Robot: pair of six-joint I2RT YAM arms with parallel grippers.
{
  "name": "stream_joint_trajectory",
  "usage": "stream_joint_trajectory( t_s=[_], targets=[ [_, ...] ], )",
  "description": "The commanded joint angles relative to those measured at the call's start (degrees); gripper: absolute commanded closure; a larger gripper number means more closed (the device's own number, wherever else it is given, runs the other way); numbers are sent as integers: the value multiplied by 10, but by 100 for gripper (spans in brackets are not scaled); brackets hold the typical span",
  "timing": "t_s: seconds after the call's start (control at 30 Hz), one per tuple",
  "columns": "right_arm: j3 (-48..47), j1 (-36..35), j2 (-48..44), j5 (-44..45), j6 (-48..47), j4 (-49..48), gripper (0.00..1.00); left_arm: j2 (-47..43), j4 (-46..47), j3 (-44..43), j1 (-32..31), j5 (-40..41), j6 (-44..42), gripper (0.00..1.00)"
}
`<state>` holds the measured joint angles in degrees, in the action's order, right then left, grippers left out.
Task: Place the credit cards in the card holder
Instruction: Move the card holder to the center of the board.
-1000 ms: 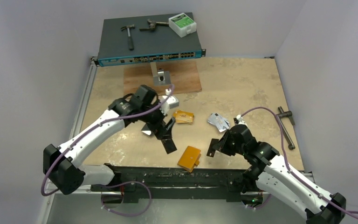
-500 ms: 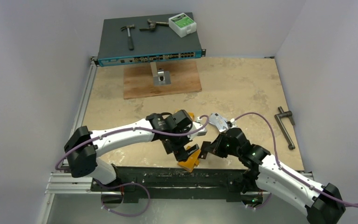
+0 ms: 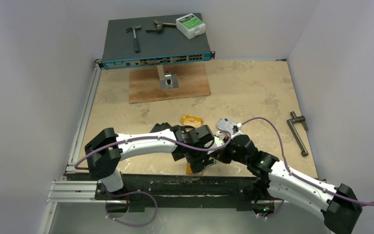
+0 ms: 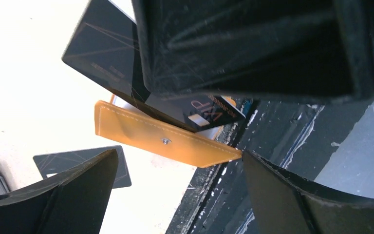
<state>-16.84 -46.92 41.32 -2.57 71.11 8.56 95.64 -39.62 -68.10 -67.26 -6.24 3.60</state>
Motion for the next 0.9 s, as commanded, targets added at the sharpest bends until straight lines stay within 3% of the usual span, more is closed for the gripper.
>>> stream_joint_trajectory(
  t_s=[0.0,0.4,0.63,0.87],
  targets=[
    [-9,-9,13,6,14,-55,100,5,25,-25,1,40,7,0],
    [-18,-21,39,7,10,-82,100,19,5,-42,11,74,15,0],
    [-17,-23,33,10,7,-81,100,-9,-10,-9,43,79,-9,20],
    [-15,-23,45,5,1,-100,100,-54,-36,34,94,82,-33,24]
  ],
)
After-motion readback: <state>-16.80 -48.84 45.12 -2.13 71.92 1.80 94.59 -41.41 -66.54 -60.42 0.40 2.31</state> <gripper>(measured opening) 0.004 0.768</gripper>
